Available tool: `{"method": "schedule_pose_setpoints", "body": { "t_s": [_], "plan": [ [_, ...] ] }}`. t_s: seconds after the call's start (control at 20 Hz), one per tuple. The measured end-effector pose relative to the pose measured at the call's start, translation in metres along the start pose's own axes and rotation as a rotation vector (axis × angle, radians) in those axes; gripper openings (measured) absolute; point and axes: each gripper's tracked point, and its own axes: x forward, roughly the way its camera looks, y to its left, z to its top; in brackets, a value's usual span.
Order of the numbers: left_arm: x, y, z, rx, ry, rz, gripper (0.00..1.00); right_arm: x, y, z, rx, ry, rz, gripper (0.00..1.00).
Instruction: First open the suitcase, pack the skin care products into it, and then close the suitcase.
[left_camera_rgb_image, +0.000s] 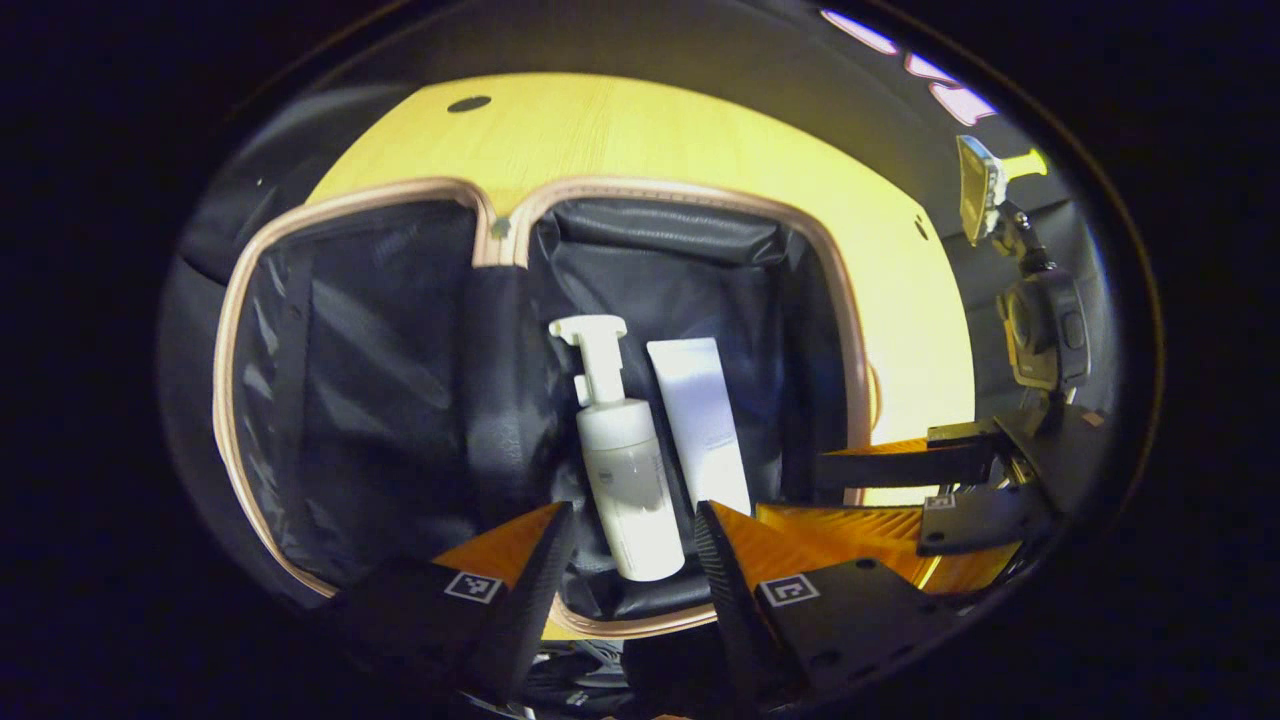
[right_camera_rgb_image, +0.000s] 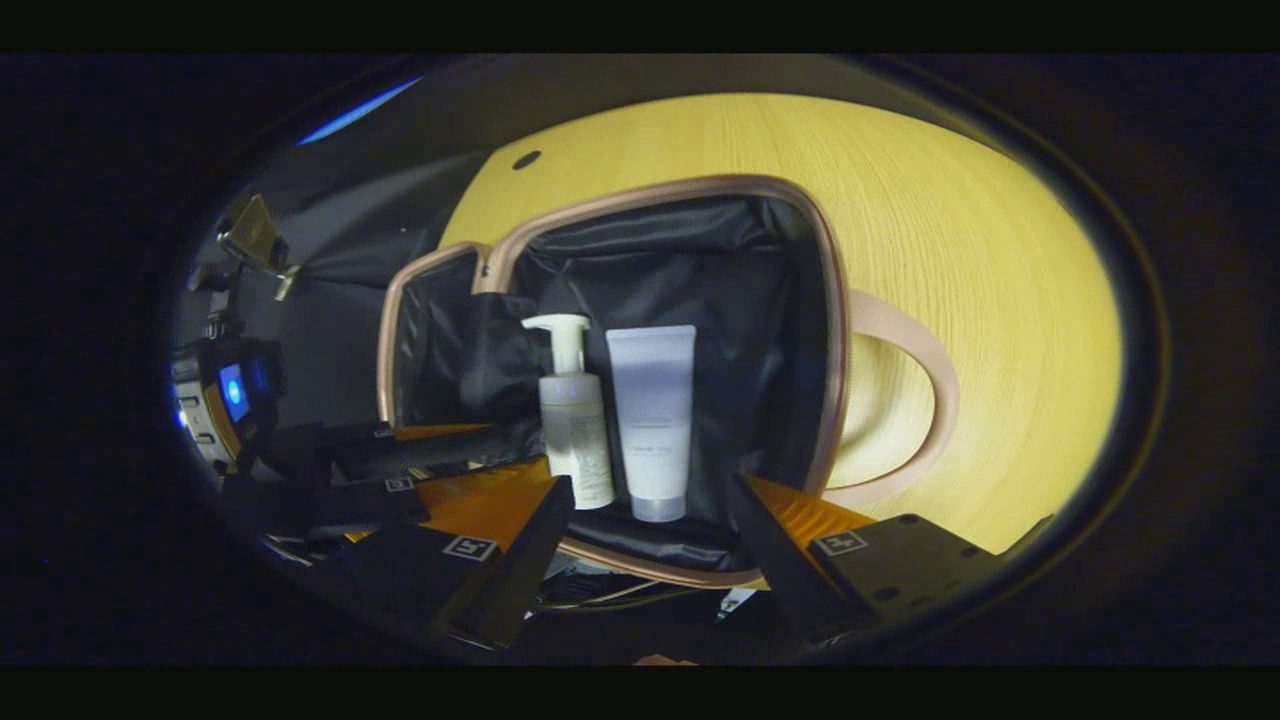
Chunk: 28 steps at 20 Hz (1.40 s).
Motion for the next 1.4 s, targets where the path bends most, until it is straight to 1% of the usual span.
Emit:
{"method": "schedule_pose_setpoints", "body": {
  "t_s": [0.05, 0.1, 0.15, 0.25, 0.35, 0.4, 0.45, 0.55, 0.65, 0.75, 0.8, 0.9, 1.0, 1.1, 1.25, 1.4],
  "plan": [
    [-0.011, 0.004, 0.003, 0.018, -0.043, -0.006, 0.8, -0.008, 0.009, 0.001, -0.041, -0.036, 0.048, 0.98],
    [-0.028, 0.019, 0.009, 0.038, -0.133, -0.009, 0.8, -0.026, 0.02, -0.002, -0.182, -0.103, 0.148, 0.98],
    [-0.041, 0.036, 0.017, 0.037, -0.205, 0.008, 0.81, -0.032, 0.016, -0.007, -0.233, -0.124, 0.159, 0.98],
    [-0.06, 0.068, 0.026, -0.006, -0.299, 0.033, 0.81, -0.044, 0.0, -0.013, -0.304, -0.165, 0.134, 0.98],
    [-0.084, 0.104, 0.033, -0.087, -0.388, 0.042, 0.82, -0.067, -0.007, -0.017, -0.368, -0.222, 0.141, 0.98],
    [-0.097, 0.124, 0.035, -0.127, -0.431, 0.053, 0.82, -0.082, -0.006, -0.018, -0.394, -0.27, 0.152, 0.98],
    [-0.108, 0.147, 0.036, -0.165, -0.468, 0.074, 0.82, -0.093, -0.005, -0.018, -0.408, -0.317, 0.169, 0.98],
    [-0.126, 0.21, 0.032, -0.257, -0.516, 0.144, 0.82, -0.124, -0.008, -0.022, -0.406, -0.401, 0.183, 0.98],
    [-0.14, 0.252, 0.034, -0.336, -0.539, 0.164, 0.82, -0.137, -0.018, -0.023, -0.384, -0.429, 0.179, 0.98],
    [-0.145, 0.283, 0.033, -0.433, -0.528, 0.158, 0.82, -0.138, -0.034, -0.016, -0.35, -0.448, 0.142, 0.98],
    [-0.147, 0.3, 0.032, -0.467, -0.521, 0.161, 0.82, -0.14, -0.037, -0.012, -0.327, -0.454, 0.136, 0.98],
    [-0.143, 0.325, 0.021, -0.508, -0.456, 0.182, 0.82, -0.143, -0.033, -0.007, -0.293, -0.473, 0.158, 0.98],
    [-0.117, 0.345, 0.013, -0.533, -0.415, 0.187, 0.83, -0.143, -0.03, -0.011, -0.296, -0.475, 0.173, 0.98],
    [-0.1, 0.355, 0.002, -0.544, -0.373, 0.199, 0.82, -0.14, -0.035, -0.014, -0.295, -0.472, 0.152, 0.98],
    [-0.077, 0.366, -0.016, -0.533, -0.278, 0.232, 0.83, -0.135, -0.043, -0.023, -0.265, -0.441, 0.145, 0.98],
    [-0.055, 0.366, -0.022, -0.533, -0.22, 0.237, 0.83, -0.128, -0.057, -0.025, -0.244, -0.422, 0.116, 0.98]
  ]
}}
